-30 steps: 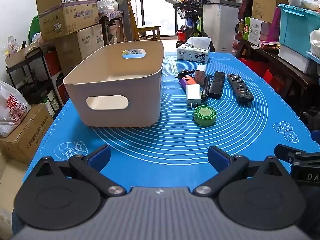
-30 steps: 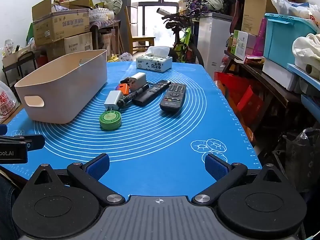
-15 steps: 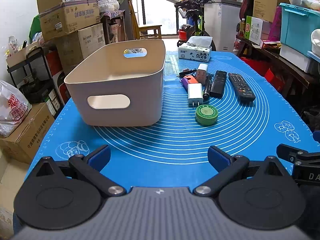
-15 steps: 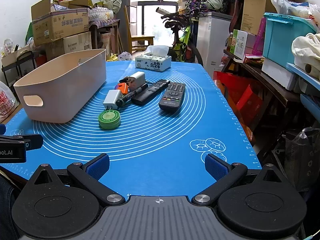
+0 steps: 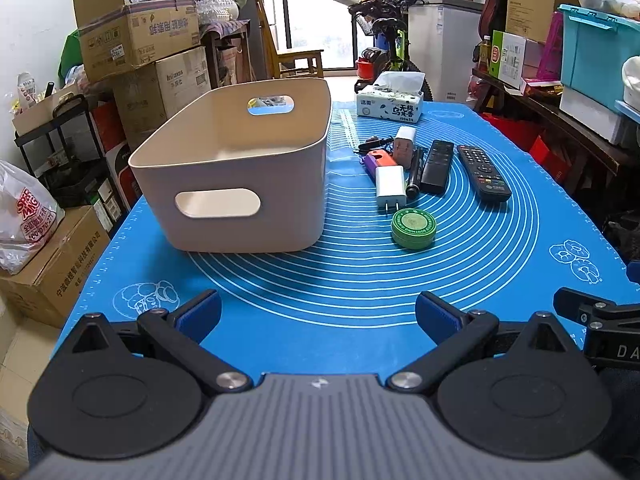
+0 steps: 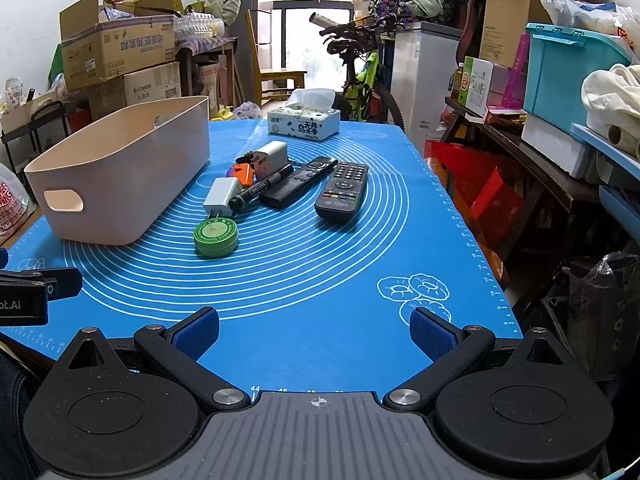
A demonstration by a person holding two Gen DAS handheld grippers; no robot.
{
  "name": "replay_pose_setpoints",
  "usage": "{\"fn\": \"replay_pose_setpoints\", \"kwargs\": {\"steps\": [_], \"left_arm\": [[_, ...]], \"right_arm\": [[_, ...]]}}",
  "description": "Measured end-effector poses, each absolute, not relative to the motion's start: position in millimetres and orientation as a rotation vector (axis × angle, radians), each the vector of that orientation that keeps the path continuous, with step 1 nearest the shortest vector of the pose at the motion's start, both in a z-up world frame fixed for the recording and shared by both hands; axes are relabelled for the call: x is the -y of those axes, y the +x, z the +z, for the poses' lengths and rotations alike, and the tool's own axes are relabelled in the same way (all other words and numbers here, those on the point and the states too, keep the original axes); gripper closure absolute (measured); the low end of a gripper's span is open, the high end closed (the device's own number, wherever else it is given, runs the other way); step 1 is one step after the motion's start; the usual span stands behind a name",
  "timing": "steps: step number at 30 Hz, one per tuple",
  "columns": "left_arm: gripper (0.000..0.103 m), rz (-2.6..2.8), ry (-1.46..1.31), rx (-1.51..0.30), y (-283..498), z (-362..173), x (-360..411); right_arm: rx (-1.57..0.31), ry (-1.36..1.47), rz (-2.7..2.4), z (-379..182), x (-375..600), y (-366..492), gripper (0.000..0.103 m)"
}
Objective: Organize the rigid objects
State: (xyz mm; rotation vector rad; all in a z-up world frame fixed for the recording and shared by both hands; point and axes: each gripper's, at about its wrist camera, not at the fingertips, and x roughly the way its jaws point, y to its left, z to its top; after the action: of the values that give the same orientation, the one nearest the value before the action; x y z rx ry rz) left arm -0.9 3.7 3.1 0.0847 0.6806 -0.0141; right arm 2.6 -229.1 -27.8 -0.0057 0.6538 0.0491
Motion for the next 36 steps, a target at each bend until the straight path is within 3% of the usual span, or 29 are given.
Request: {"fn": "replay_pose_setpoints", "kwargs": {"steps": [36], "left_arm": [[0.001,-0.007,0.094,-0.686,1.0,-0.2,-0.3]], "right_arm": [[-0.655,-0.006,0.048,-26.6,230.5,0.2,0.002]]}}
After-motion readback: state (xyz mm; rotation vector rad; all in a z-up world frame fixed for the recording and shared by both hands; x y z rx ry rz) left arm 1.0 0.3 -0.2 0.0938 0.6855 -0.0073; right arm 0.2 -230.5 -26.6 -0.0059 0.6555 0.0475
